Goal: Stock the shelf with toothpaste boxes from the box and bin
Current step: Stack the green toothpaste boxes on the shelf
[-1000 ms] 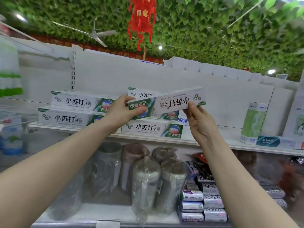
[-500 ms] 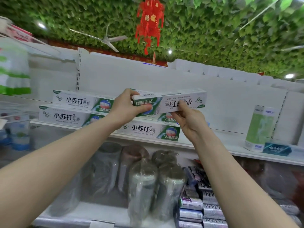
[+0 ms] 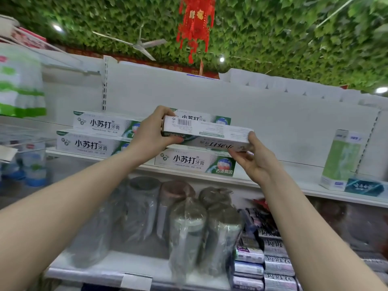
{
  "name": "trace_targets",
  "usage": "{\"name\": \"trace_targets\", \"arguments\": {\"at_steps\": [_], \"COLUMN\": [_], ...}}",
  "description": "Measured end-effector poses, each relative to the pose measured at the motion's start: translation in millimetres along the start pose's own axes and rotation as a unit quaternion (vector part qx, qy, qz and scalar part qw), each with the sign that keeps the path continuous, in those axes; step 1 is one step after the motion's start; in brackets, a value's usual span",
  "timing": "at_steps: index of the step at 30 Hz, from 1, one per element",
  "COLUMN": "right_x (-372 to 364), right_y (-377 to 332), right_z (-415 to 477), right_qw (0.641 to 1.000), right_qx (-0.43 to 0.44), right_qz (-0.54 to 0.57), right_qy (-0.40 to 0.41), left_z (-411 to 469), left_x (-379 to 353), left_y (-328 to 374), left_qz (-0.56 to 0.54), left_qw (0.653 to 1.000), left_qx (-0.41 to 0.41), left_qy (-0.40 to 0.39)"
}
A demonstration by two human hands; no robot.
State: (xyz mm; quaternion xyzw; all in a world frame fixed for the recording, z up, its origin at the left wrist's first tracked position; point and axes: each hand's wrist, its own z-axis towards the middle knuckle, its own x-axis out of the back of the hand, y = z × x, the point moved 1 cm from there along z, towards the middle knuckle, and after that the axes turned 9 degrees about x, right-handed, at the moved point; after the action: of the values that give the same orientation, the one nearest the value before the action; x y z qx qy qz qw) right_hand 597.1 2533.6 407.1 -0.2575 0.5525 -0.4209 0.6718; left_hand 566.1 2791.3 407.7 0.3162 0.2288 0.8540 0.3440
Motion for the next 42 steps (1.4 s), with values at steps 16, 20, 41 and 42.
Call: {"name": "trace_targets", "arguments": {"at_steps": [16, 20, 41, 42], "right_x": [2, 5, -14, -18], "right_y": [8, 10, 32, 34], "right_z": [-1, -3, -9, -10], "right_qw": [1.0, 0.999, 0.983, 0.981], "right_qx": [-0.011, -0.012, -0.003, 0.003], "right_qz": [-0.016, -0.007, -0.083, -0.081], "right_qy": [-0.008, -0.036, -0.163, -0.173], "left_z": [6, 6, 22, 22], "left_x": [5, 2, -25, -28], "left_y": [-20, -27, 23, 27], "left_qz": [-0.055, -0.129, -0.354, -0.352], "left_qw": [0.993, 0.982, 0.918, 0.917], "left_qx": [0.061, 0.099, 0.158, 0.161], "left_qy": [-0.083, -0.091, -0.077, -0.092]}}
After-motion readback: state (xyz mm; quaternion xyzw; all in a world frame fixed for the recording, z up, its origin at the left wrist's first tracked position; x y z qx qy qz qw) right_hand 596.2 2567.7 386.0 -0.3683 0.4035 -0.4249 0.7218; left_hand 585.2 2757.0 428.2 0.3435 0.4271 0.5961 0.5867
